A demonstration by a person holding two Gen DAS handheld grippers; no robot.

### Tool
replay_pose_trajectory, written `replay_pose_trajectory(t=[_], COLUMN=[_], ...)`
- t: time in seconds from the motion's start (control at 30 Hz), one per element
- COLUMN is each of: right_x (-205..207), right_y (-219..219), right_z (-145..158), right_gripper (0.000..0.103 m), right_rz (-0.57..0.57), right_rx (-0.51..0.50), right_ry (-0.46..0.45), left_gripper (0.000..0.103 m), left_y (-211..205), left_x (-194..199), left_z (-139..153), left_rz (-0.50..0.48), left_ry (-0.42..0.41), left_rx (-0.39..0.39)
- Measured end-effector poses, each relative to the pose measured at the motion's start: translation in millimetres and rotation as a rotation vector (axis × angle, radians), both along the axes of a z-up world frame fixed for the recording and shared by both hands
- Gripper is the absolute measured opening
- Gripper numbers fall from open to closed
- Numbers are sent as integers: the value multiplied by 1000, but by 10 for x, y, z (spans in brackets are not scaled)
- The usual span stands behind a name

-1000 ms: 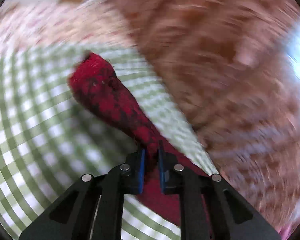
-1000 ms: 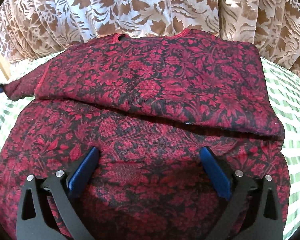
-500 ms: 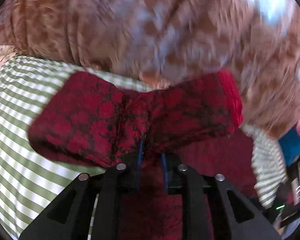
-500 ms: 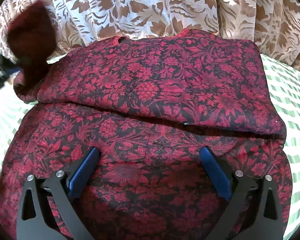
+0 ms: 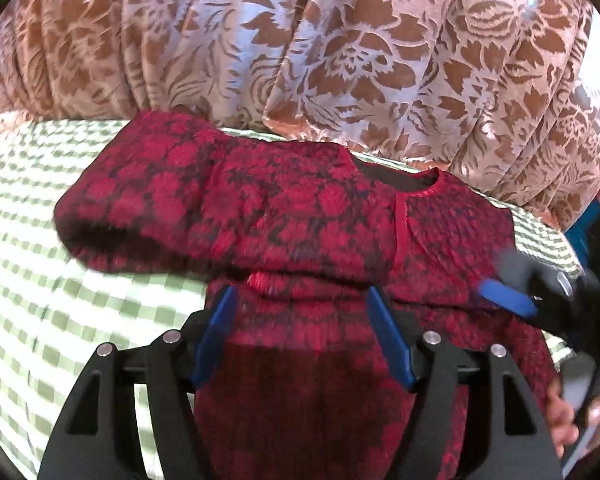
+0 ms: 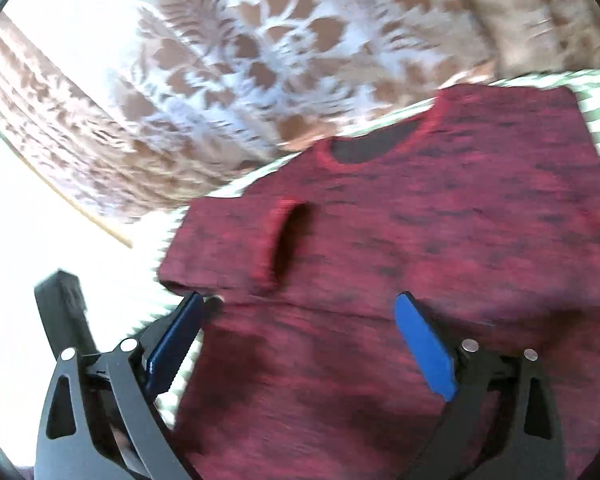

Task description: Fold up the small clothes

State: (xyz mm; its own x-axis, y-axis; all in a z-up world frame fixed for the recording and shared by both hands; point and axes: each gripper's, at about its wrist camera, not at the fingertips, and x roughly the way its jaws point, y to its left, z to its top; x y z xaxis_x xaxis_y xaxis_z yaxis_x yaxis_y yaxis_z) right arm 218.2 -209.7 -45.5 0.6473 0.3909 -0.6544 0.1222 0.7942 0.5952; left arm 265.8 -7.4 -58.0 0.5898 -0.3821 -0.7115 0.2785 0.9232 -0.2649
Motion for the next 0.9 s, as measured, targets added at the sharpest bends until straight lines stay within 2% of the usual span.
replay_pose_trajectory(t=[0.13, 0.2, 0.23, 0.3, 0.37, 0.5, 0.63, 0.67, 0.77, 0.83, 0.9], right_x=[361, 585, 639, 774, 758, 454, 175, 106, -118, -239, -323], right_y=[270, 414, 458, 548, 556, 318, -93, -206, -642, -948, -1195], right_z=[-118, -208, -237, -244, -94, 527, 908, 958, 994, 894, 686], right_gripper=[83, 64, 58, 25, 11, 7, 5, 1, 1, 1, 1], right_rz=[23, 29, 36, 59, 57, 19, -40, -62, -146, -215, -235], right_rx=[-11, -35, -53, -120, -147, -150, -180, -188, -208, -231, -197], right_ry=[38, 71, 78, 98, 64, -107, -180, -185, -169, -121, -48], left_gripper=[67, 67, 67, 67, 67, 67, 67, 68, 68, 69, 69], left_y=[211, 293, 331, 383, 432, 490, 451, 443, 421, 405, 389], left_x=[-209, -281, -314, -350, -386, -454, -510, -527, -568, -581, -593], left_z=[-47, -71, -73, -68, -61, -17, -17, -14, -27, -45, -49], left_rz=[33, 47, 56, 70, 84, 96, 96, 95, 95, 97, 102], left_ry=[14, 23, 34, 53, 69, 86, 95, 95, 100, 106, 104], left_rx=[-31, -42, -52, -65, -79, -100, -95, -95, -85, -76, -63])
